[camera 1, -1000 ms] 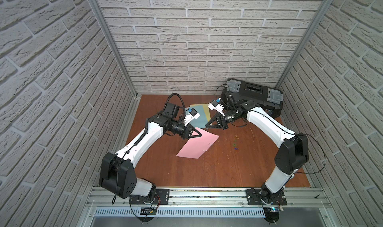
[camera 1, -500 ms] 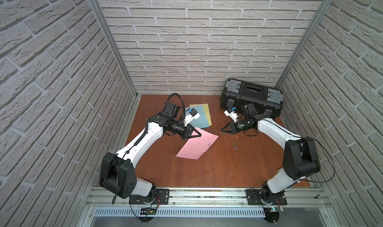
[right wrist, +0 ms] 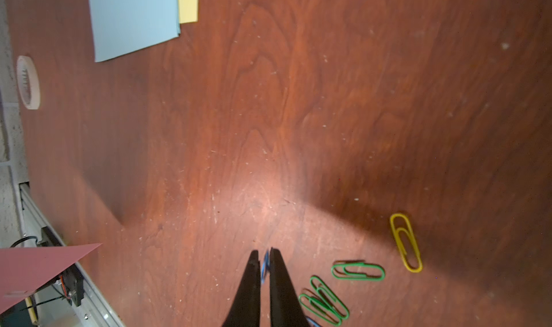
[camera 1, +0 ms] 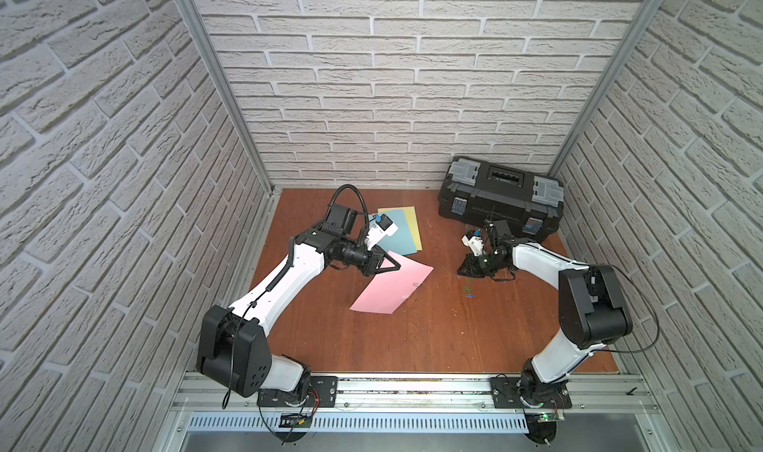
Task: Unclip the paperclips from the documents
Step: Place the paper clip at the center of the board.
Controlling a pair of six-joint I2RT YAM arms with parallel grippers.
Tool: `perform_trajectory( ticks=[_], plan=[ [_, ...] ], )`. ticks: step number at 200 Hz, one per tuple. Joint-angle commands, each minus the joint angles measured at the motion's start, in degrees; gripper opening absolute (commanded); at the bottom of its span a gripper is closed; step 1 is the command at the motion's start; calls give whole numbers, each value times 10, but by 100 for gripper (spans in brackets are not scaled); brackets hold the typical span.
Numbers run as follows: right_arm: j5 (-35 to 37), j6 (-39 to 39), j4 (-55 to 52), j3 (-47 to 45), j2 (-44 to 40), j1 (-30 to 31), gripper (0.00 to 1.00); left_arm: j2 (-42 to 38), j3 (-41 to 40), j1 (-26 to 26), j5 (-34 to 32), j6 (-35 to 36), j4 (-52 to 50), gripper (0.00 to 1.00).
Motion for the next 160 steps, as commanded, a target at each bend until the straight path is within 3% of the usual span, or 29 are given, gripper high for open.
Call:
perform_trajectory(
  ticks=[1, 68, 127, 144, 160],
  plan=[
    [37, 9, 5, -5, 9, -2, 12, -18, -10, 1, -4, -2, 21, 0],
    [56, -4, -4, -19, -12, -1, 21, -22, -14, 1, -11, -15, 37, 0],
    [-76, -61, 31, -21, -89, 23, 39, -29, -30, 19, 6, -65, 119, 0],
    [-143, -72, 86, -42, -137, 36, 50, -39, -41, 31, 18, -97, 168, 0],
    [-217, -35, 194, -83, -181, 41, 55, -47, -49, 43, 30, -126, 213, 0]
  ],
)
